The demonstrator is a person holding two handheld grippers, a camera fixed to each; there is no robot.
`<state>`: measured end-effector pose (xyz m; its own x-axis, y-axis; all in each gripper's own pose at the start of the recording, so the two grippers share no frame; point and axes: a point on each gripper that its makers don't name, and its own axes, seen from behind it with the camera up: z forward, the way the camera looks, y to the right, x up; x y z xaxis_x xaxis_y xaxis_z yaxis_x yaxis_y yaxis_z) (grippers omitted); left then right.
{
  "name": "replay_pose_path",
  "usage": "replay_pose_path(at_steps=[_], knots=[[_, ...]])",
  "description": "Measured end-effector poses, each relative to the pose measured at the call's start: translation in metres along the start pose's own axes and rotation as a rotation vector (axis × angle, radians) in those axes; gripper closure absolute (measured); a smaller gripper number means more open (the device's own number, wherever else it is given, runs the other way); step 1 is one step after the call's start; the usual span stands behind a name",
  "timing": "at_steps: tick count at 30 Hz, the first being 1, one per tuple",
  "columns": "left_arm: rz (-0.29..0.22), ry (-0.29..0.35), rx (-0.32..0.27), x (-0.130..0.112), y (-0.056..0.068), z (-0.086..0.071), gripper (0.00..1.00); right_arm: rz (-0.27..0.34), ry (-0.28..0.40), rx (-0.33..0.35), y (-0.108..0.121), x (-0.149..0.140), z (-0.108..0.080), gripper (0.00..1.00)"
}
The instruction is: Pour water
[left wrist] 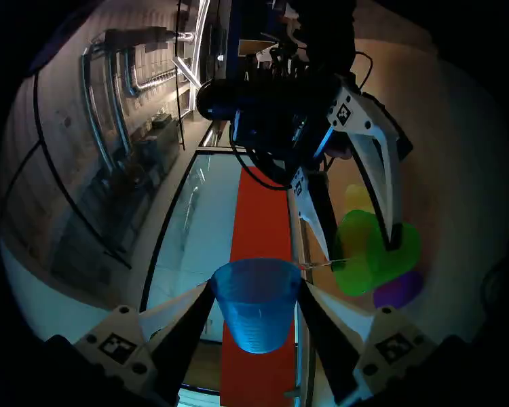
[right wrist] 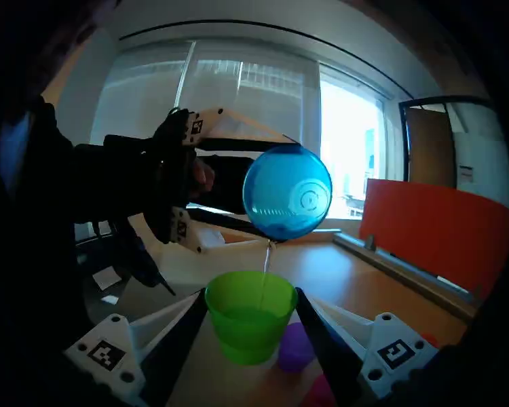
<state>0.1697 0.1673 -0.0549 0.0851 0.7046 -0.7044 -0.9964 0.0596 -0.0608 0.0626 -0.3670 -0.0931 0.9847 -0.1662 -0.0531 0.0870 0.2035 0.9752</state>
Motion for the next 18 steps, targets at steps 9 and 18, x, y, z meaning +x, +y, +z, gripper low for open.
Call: replay_pose_path(at_steps=[9,18], knots=[[0.011,0.003,0.002,0.0026,-0.0018,-0.0008,0.14,-0.003,0.003,-0.001,-0.0002,0.0006,0.0008,0.06],[0.014,0.003,0.005,0.0039,-0.0029,-0.0020,0.15,-0.004,0.005,-0.006,0.0006,0.0027,0.0013,0.06]])
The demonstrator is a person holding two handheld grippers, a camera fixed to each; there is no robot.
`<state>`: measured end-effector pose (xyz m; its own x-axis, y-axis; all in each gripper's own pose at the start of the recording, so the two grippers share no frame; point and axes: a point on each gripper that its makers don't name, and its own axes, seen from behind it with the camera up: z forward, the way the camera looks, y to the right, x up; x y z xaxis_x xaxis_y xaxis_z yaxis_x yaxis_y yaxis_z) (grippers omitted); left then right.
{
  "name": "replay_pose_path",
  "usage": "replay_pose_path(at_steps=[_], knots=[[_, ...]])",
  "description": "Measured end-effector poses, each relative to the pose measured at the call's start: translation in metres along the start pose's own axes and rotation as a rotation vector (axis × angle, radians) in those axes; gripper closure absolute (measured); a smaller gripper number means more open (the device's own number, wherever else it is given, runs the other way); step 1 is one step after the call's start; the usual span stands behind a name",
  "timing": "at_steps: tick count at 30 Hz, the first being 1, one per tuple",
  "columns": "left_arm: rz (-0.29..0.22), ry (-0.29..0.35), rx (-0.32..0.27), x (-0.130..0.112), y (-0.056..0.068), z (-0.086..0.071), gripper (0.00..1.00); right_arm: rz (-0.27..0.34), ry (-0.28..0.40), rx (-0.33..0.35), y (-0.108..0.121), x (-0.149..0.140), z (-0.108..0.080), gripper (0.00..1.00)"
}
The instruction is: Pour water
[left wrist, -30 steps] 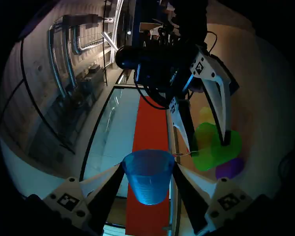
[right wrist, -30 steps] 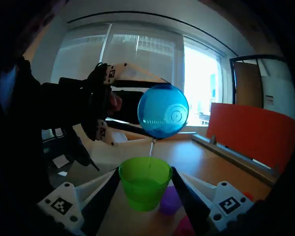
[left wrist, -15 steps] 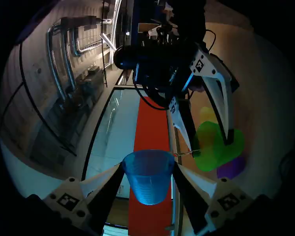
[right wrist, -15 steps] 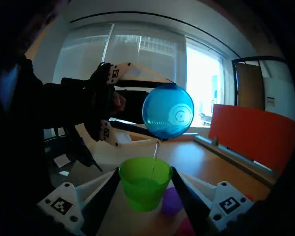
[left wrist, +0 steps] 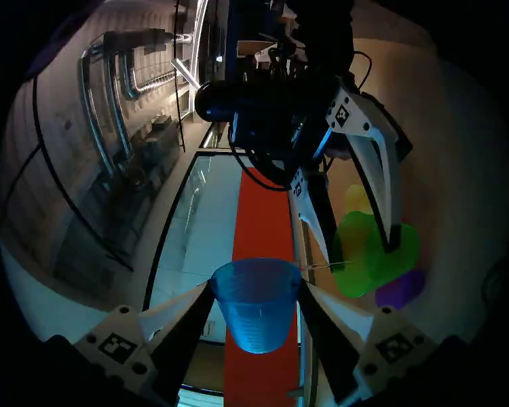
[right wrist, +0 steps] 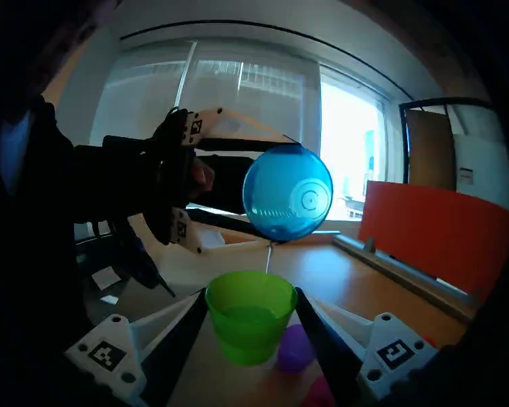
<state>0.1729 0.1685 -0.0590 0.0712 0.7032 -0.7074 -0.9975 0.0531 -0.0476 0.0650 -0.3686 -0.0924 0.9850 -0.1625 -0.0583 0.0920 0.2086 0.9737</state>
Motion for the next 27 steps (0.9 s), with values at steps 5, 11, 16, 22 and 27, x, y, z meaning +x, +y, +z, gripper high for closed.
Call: replay_pose_path(at_steps=[5,11,16,22,27], knots=[[0.002,-0.001,0.000,-0.0003,-0.0003,-0.0001,0.14,0.001,0.002,-0.001,-0.0001,0.0000,0.0003,0.06],[0.005,0.000,0.000,0.0004,-0.0005,0.0004,0.15,0.000,0.000,-0.002,0.0000,0.0000,0.0006,0.06],[0.009,0.000,0.001,0.0010,-0.0012,0.0003,0.15,-0.002,-0.001,-0.002,-0.0005,-0.0006,0.0005,0.06],[0.016,0.001,0.005,0.0015,-0.0023,0.0000,0.14,-0.001,0.001,-0.004,0.0007,-0.0013,-0.0003,0.06],[0.027,0.003,0.002,0.0015,-0.0016,0.0000,0.15,-0.001,0.000,-0.007,0.0017,-0.0018,-0.0008,0.06]])
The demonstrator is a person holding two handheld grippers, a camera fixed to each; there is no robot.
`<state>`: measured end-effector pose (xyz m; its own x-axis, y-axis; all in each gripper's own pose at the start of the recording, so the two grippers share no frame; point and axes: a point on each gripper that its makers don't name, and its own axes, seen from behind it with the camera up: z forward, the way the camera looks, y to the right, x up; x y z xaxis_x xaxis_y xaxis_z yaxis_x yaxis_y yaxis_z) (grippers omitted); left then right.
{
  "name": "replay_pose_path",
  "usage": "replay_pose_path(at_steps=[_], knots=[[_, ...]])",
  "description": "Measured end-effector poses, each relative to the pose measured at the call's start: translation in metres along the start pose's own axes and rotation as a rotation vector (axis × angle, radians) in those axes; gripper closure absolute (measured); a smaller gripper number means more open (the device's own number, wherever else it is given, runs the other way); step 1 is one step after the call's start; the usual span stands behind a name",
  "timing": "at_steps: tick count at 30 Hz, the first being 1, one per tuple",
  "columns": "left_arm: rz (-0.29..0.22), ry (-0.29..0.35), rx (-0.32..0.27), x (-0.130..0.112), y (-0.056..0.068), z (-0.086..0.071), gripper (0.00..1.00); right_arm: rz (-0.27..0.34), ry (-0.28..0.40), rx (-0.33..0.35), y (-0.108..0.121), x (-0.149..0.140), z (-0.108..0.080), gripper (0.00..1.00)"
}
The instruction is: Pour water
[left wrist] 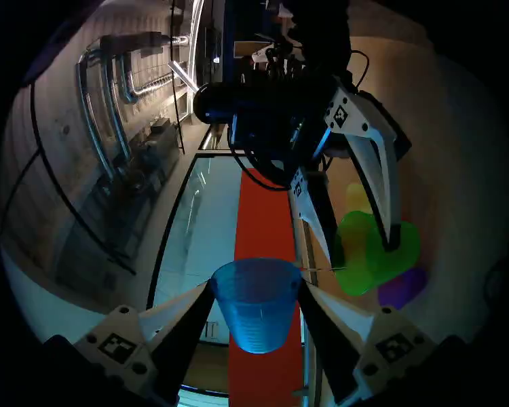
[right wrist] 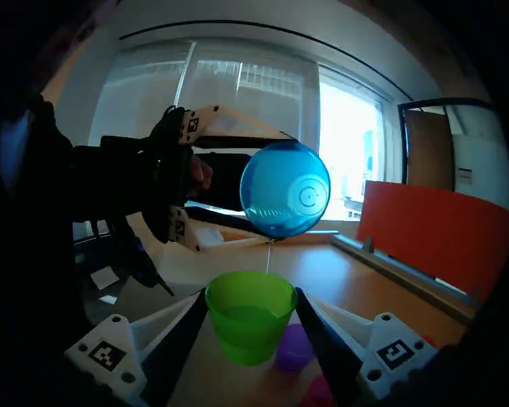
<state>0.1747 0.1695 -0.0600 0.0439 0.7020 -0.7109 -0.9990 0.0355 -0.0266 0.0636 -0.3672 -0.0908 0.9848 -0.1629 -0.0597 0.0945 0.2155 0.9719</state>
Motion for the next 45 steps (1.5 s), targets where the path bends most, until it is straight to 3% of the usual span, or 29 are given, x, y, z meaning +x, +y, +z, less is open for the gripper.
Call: replay_pose_path(at_steps=[45], knots=[[0.030,0.007,-0.002,0.0033,0.0018,0.0015,0.14,-0.009,0.002,-0.007,0.0029,0.0019,-0.0016,0.06]])
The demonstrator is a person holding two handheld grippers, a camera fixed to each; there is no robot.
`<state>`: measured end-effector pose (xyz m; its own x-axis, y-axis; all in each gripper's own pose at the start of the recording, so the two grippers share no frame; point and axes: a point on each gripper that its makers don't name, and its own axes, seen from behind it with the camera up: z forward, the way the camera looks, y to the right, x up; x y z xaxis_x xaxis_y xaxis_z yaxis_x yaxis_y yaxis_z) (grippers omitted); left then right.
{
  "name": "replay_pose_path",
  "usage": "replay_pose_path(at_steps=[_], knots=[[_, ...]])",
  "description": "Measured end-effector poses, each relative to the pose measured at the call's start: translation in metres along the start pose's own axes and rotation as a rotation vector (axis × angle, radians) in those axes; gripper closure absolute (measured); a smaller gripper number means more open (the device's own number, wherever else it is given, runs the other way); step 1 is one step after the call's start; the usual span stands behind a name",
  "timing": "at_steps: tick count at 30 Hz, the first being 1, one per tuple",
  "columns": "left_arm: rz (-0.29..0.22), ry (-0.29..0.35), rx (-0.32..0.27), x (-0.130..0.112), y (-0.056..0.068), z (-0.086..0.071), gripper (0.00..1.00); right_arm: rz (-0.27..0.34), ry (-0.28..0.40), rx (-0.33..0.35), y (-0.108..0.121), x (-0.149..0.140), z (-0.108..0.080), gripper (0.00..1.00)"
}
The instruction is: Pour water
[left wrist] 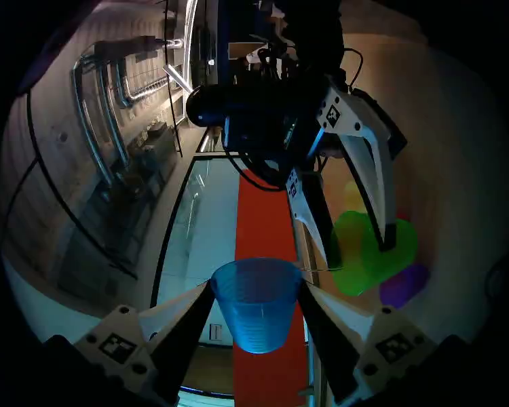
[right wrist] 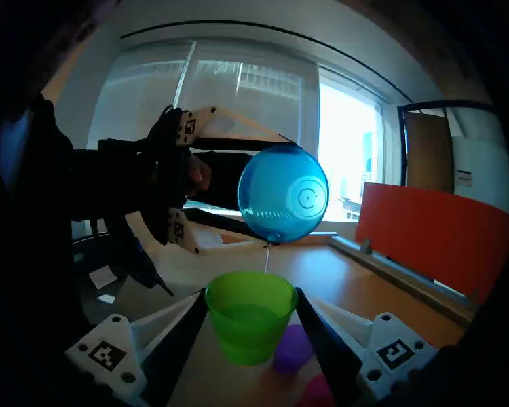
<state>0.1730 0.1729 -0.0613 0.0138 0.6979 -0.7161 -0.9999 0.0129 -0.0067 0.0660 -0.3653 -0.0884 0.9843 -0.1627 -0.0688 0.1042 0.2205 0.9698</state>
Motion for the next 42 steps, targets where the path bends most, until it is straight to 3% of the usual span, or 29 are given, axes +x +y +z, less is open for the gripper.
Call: replay_pose_path(at_steps=[24,29,42], knots=[[-0.018,-0.003,-0.003,-0.003,0.001,0.001,0.15,-0.001,-0.001,-0.008,0.002,0.000,0.000,0.06],[-0.061,-0.006,0.004,-0.004,0.000,0.001,0.14,-0.001,-0.001,-0.011,0.002,0.000,0.000,0.06],[-0.228,-0.030,0.024,-0.013,-0.006,0.001,0.15,-0.002,-0.001,-0.019,0.003,0.001,-0.001,0.06]])
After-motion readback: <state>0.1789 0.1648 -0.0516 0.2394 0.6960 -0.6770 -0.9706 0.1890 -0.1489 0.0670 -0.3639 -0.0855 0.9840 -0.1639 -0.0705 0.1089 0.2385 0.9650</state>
